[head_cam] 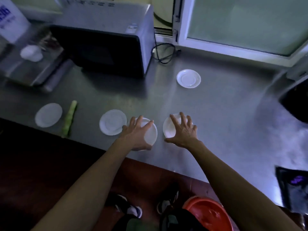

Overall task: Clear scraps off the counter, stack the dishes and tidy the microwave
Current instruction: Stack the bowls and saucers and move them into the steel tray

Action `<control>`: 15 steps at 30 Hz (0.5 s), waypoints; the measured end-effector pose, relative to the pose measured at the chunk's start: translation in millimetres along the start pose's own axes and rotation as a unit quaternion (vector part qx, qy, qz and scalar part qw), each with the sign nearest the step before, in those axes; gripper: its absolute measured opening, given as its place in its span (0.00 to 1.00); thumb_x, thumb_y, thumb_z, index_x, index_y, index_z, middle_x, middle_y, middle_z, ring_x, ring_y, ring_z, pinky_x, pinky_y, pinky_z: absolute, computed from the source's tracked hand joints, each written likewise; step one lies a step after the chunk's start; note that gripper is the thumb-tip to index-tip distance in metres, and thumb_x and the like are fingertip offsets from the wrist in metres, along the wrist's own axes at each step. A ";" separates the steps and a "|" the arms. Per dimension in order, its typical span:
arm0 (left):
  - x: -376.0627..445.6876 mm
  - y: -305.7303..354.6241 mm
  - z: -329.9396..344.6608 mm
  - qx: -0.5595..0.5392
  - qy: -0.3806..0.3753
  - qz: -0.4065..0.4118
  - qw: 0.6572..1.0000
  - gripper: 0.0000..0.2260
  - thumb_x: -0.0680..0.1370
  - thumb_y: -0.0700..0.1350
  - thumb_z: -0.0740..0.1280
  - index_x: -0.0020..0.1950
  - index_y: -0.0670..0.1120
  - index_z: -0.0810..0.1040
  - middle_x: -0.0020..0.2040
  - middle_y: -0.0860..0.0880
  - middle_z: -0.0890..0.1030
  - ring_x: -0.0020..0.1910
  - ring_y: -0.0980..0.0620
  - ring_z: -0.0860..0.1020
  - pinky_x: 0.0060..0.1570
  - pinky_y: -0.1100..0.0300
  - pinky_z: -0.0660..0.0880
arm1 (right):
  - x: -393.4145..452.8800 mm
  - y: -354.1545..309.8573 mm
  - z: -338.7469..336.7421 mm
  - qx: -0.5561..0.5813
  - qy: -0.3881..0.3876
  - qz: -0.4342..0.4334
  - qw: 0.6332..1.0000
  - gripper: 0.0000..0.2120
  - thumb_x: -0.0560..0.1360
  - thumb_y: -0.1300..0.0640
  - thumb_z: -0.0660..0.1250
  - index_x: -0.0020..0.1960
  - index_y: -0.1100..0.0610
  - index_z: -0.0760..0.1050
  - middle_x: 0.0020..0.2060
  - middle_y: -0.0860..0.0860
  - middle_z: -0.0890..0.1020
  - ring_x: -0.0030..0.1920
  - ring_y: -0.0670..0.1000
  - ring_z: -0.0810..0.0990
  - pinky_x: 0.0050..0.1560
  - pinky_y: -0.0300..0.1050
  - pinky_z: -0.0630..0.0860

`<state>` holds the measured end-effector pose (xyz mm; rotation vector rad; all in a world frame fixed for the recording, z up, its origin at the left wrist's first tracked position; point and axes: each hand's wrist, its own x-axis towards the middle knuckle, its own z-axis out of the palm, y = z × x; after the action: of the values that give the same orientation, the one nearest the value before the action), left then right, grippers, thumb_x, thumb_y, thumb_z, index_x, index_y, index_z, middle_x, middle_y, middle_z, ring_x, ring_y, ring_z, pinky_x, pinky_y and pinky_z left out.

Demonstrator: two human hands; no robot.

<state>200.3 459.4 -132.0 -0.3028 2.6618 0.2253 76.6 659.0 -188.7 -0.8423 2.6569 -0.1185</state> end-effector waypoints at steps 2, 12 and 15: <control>-19.2 -38.0 5.9 -0.018 0.002 -0.028 0.999 0.49 0.63 0.68 0.70 0.78 0.64 0.46 0.79 0.50 0.43 0.77 0.40 0.46 0.66 0.32 0.61 | 8.2 -40.0 -0.8 -0.010 -0.001 -0.031 0.999 0.58 0.60 0.24 0.70 0.78 0.39 0.41 0.79 0.53 0.45 0.77 0.64 0.48 0.68 0.69 0.63; -131.9 -221.4 27.6 -0.092 0.019 -0.146 0.985 0.52 0.61 0.69 0.69 0.77 0.66 0.42 0.80 0.51 0.41 0.78 0.40 0.42 0.69 0.34 0.58 | 23.5 -256.8 4.4 -0.061 0.013 -0.148 0.987 0.59 0.59 0.24 0.70 0.78 0.39 0.42 0.79 0.51 0.45 0.77 0.64 0.49 0.65 0.69 0.65; -165.4 -274.4 25.5 -0.095 0.042 -0.175 0.979 0.52 0.60 0.69 0.68 0.77 0.66 0.42 0.80 0.50 0.43 0.78 0.40 0.44 0.68 0.35 0.60 | 27.1 -321.5 2.2 -0.074 0.021 -0.182 0.980 0.59 0.60 0.23 0.70 0.78 0.40 0.41 0.79 0.52 0.44 0.78 0.64 0.48 0.66 0.71 0.64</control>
<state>423.8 229.5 -109.7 -0.8488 2.6146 0.3589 231.2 379.9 -140.3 -1.3841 2.5444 -0.0270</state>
